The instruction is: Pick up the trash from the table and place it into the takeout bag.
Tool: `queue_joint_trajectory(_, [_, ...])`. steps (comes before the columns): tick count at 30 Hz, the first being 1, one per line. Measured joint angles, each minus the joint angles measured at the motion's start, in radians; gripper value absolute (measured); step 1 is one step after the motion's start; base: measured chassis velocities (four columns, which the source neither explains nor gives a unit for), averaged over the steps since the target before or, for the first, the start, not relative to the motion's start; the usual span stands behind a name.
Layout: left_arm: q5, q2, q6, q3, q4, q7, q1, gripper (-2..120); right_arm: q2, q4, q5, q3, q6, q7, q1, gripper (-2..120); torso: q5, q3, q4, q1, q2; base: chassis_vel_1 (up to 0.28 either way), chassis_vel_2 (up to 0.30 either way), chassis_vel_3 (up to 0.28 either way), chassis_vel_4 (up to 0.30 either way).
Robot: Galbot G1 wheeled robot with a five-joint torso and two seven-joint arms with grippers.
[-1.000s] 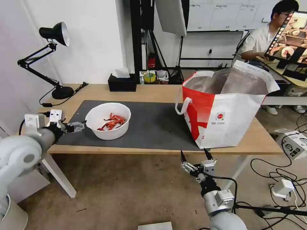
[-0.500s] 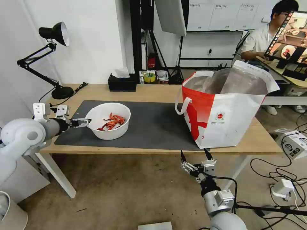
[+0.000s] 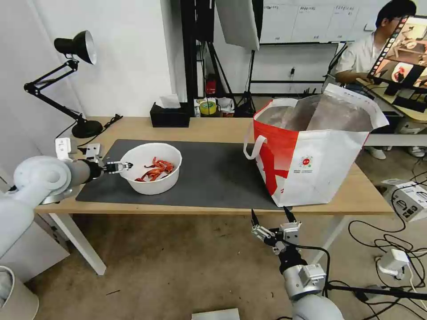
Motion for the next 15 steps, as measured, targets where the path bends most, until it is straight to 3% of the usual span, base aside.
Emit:
queue_joint_trajectory(5, [-0.016,-0.023,0.004,0.062,0.041,-0.023,-0.06,100,0.0,0.0,0.0,0.0,0.0,0.0,0.0,100,0.0,0.0,0.0,0.0,0.0,0.0,0.0,0.0,0.0])
queue_joint_trajectory(15, [-0.042,-0.04,0.005,0.104,0.072,-0.04,-0.095,100,0.0,0.0,0.0,0.0,0.0,0.0,0.0,100,0.0,0.0,0.0,0.0,0.0,0.0,0.0,0.0,0.0])
